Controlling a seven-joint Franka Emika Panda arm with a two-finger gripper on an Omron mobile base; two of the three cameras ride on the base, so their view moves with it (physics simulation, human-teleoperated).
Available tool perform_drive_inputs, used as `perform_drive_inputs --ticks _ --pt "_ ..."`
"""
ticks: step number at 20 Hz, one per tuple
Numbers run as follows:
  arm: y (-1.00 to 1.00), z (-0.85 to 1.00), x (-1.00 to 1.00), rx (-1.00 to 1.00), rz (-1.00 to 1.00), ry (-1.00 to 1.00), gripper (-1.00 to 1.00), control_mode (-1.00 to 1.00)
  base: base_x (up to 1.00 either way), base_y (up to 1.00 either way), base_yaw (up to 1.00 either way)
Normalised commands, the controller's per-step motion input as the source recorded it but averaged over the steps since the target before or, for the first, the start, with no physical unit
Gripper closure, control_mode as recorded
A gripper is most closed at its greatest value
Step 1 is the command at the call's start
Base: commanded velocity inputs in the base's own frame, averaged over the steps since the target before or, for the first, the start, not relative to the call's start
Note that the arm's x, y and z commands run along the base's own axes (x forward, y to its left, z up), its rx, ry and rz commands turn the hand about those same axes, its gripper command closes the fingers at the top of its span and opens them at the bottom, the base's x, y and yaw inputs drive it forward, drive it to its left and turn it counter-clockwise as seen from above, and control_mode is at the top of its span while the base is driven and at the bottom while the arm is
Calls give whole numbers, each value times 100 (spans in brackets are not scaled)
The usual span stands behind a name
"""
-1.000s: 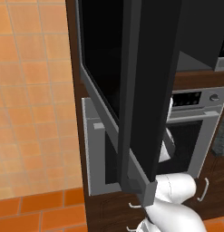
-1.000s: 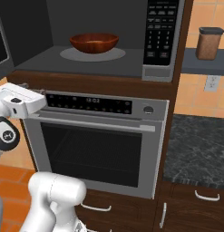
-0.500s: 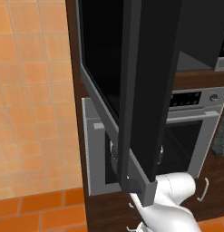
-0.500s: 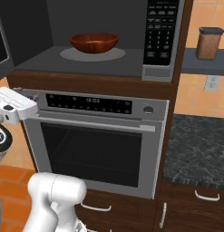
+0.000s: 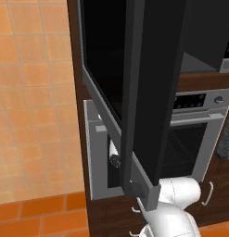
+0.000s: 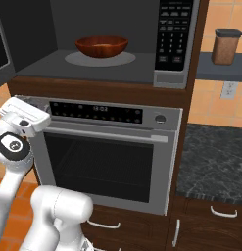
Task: Open the microwave, place the bowl with waffle inside the microwave, then close the microwave door and turn it on.
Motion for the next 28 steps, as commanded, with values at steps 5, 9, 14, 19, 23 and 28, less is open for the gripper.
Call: perform_drive_inputs --ticks 5,9,14,19,23,28 --pt "48 1 -10 -1 0 -1 -100 -100 0 0 0" --pt "53 2 -26 -2 -2 0 -100 -100 0 0 0" --pt "60 0 -22 -2 -4 0 -100 -100 0 0 0" --pt "69 0 -19 -3 -5 0 -100 -100 0 0 0" --pt "55 0 -22 -3 -3 0 -100 -100 0 0 0" --pt "53 12 -50 -4 -9 0 -100 -100 0 0 0"
